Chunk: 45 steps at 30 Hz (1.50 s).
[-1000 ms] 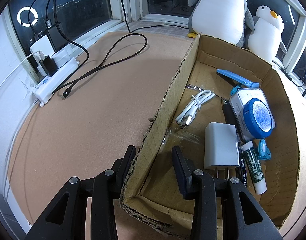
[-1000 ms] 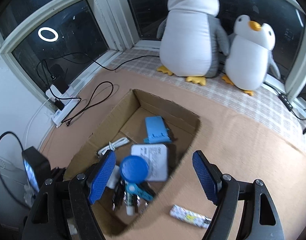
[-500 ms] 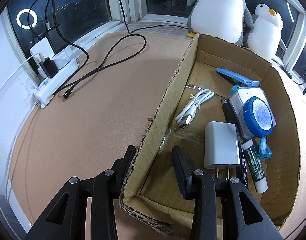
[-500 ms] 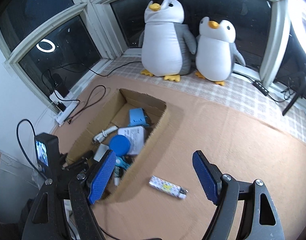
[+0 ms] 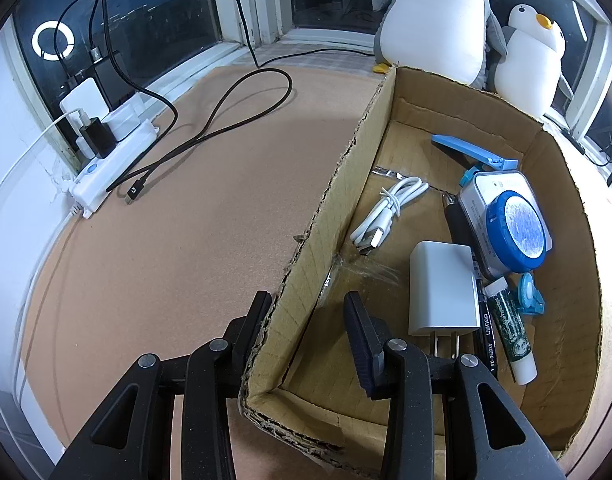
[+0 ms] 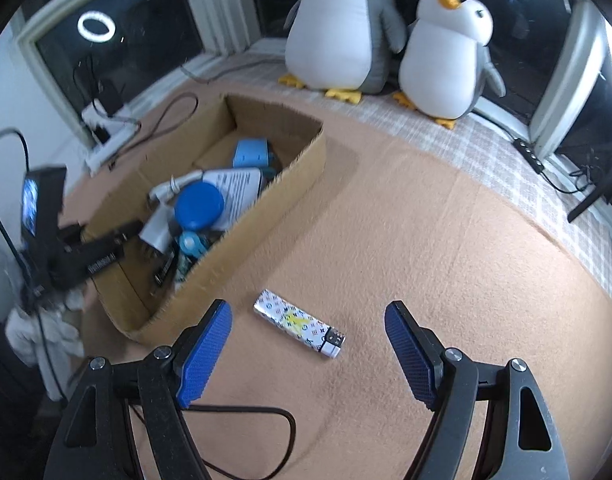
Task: Organize rigid objects
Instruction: 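Move the right gripper to the patterned power bank and grasp it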
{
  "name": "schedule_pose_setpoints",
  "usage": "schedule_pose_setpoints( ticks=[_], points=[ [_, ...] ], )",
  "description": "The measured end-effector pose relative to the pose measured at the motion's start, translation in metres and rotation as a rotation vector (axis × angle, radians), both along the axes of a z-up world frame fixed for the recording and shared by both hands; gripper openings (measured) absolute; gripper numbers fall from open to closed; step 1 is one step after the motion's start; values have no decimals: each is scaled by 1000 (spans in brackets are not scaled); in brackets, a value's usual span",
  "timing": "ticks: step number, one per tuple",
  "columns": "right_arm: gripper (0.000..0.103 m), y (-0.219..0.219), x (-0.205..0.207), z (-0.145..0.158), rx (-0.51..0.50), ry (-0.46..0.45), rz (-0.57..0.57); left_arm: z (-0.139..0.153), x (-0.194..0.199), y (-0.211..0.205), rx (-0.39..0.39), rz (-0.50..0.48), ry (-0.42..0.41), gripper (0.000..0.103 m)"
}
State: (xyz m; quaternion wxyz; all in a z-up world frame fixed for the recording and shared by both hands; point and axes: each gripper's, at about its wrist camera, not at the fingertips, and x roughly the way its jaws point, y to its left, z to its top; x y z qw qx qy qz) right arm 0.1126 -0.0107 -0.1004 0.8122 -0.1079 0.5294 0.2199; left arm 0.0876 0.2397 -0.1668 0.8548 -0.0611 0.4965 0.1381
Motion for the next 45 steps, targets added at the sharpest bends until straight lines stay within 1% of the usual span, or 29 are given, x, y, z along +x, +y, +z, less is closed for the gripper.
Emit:
schedule_pose_setpoints(
  ticks=[6, 12, 17, 21, 26, 30, 35, 40, 43, 45],
  points=[
    [71, 17, 3, -24, -109, 22, 114, 0, -1, 1, -5, 3, 2, 41],
    [67, 29, 13, -46, -167, 75, 176, 0, -1, 1, -9, 5, 4, 41],
    [67, 45, 12, -62, -236, 100, 241, -1, 0, 1, -12, 8, 6, 41],
    [66, 52, 13, -72, -268, 106, 261, -1, 0, 1, -15, 9, 7, 41],
    [61, 47, 21, -79, -276, 118, 242, -1, 0, 1, -14, 9, 7, 41],
    [53, 36, 28, -79, -254, 130, 203, -1, 0, 1, -14, 9, 7, 41],
    [53, 18, 33, -77, -228, 147, 142, 0, 0, 1, -14, 9, 7, 41],
    [53, 3, 26, -77, -202, 163, 81, 0, 0, 2, -12, 10, 5, 41],
    [48, -4, 18, -77, -184, 157, 58, -1, 0, 1, -11, 9, 6, 41],
    [41, -6, 15, -76, -171, 157, 36, 0, 0, 1, -11, 9, 6, 41]
  ],
)
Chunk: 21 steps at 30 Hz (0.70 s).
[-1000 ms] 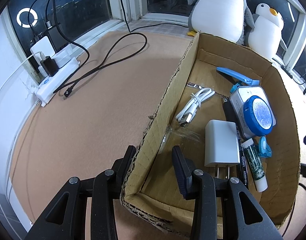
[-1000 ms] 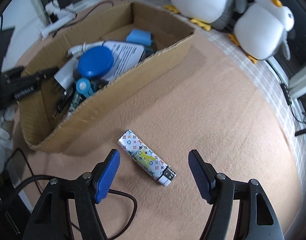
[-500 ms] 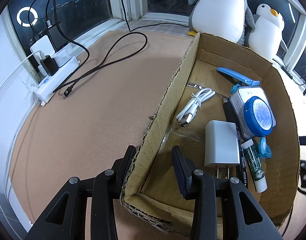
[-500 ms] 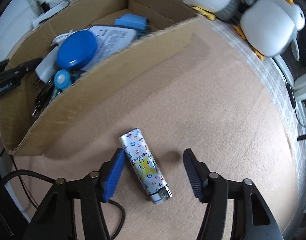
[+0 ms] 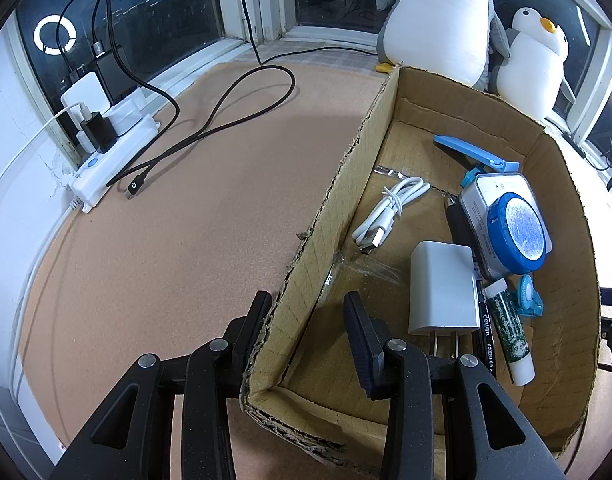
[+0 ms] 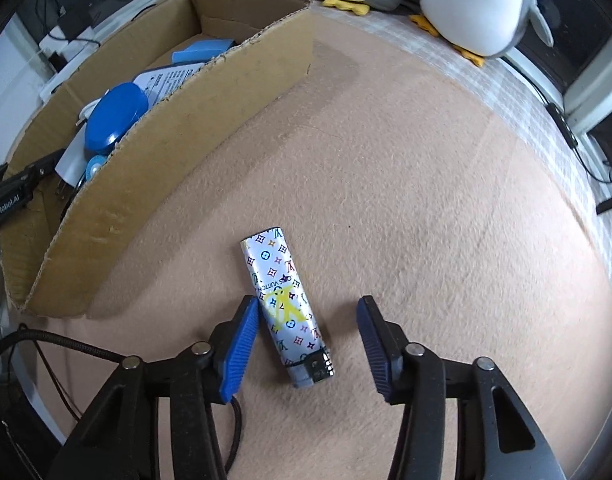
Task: Organize rigid objects
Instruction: 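Move the right gripper to the patterned power bank and grasp it, then carry the patterned power bank into the box and release it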
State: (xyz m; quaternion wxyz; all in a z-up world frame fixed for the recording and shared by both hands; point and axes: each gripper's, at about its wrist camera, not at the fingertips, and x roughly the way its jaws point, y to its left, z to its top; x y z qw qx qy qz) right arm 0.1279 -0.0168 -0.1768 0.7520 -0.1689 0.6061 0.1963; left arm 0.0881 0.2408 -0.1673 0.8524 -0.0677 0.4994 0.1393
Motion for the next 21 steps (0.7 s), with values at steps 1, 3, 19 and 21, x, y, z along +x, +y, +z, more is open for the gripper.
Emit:
schedule_pose_setpoints(
  ticks=[1, 3, 19, 21],
  points=[
    [38, -3, -1, 1, 4, -1, -8, 0, 0, 0, 0, 0, 0, 41],
    [28, -5, 2, 2, 7, -4, -28, 0, 0, 0, 0, 1, 0, 41],
    [21, -32, 7, 22, 132, -23, -219, 1, 1, 0, -3, 2, -2, 41],
    [21, -28, 3, 30, 155, -34, -234, 1, 1, -1, -3, 2, -3, 41]
  ],
)
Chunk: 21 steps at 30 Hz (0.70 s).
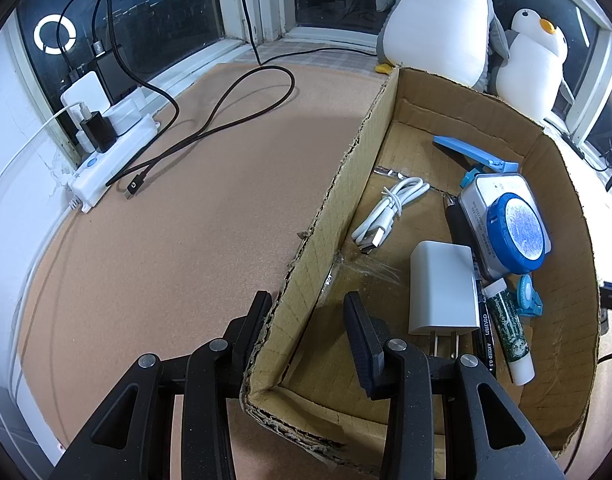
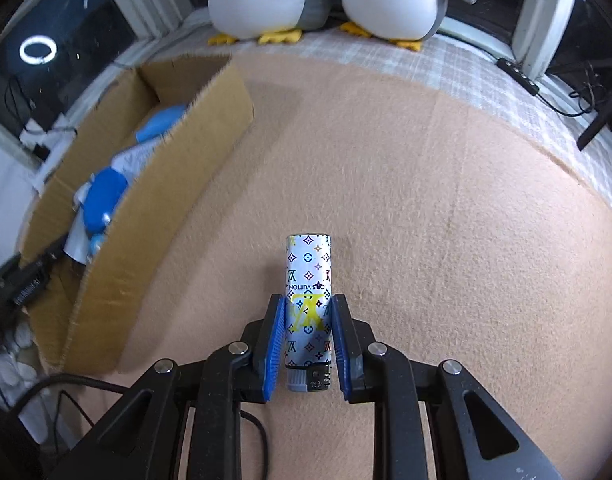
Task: Organize rigid objects
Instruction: 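Carry the patterned power bank into the box and release it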
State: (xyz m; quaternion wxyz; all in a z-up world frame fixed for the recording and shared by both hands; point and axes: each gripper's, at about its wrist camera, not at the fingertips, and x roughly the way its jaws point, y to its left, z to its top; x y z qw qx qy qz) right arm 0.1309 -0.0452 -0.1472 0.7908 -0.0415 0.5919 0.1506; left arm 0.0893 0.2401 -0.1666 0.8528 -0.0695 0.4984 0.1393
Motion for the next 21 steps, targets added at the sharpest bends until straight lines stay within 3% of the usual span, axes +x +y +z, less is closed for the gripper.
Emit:
schedule_pose_setpoints(
  ticks=[8, 21],
  points=[
    [21, 18, 3, 35, 96, -84, -9, 0, 0, 0, 0, 0, 0, 41],
    [21, 92, 24, 67, 166, -152, 111, 0, 0, 0, -2, -1, -1, 41]
  ],
)
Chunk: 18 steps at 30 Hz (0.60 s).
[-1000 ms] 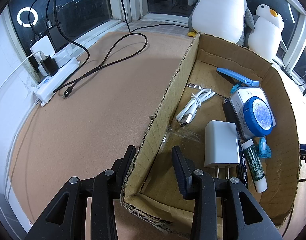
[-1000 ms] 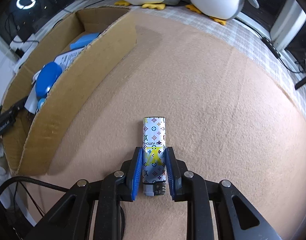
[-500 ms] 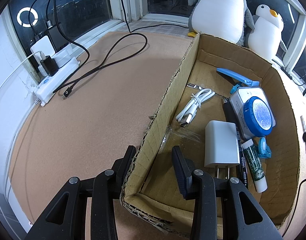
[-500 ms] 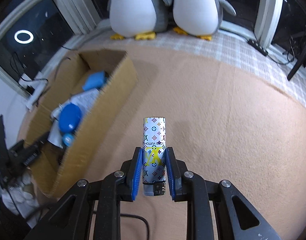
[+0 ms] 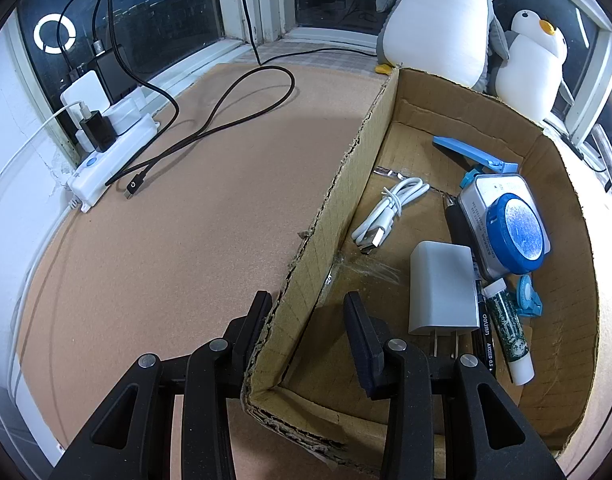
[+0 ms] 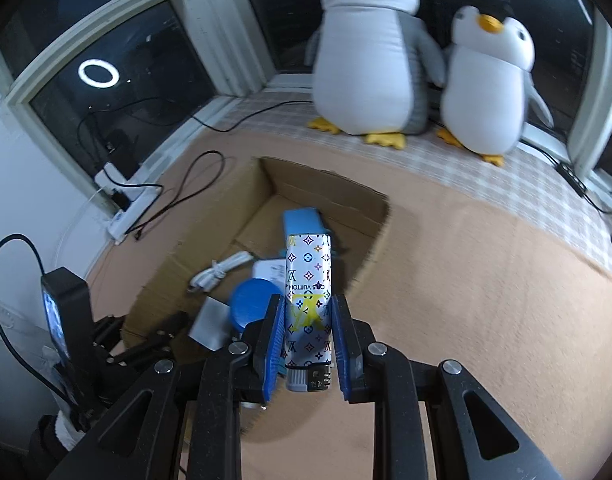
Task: Organize rigid objects
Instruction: 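Carry the patterned power bank into the box and release it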
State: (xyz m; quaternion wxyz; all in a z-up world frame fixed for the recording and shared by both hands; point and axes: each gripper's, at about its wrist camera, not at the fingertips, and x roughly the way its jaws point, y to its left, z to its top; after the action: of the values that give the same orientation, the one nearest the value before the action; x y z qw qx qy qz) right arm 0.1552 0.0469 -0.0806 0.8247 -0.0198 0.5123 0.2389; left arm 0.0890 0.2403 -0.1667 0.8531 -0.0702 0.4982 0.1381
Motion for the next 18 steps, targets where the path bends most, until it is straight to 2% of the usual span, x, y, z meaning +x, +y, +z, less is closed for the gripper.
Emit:
schedule_pose_setpoints(
  ticks=[18],
  points=[
    [21, 70, 12, -6, -7, -10, 92, 0, 0, 1, -9, 3, -3, 41]
  ],
)
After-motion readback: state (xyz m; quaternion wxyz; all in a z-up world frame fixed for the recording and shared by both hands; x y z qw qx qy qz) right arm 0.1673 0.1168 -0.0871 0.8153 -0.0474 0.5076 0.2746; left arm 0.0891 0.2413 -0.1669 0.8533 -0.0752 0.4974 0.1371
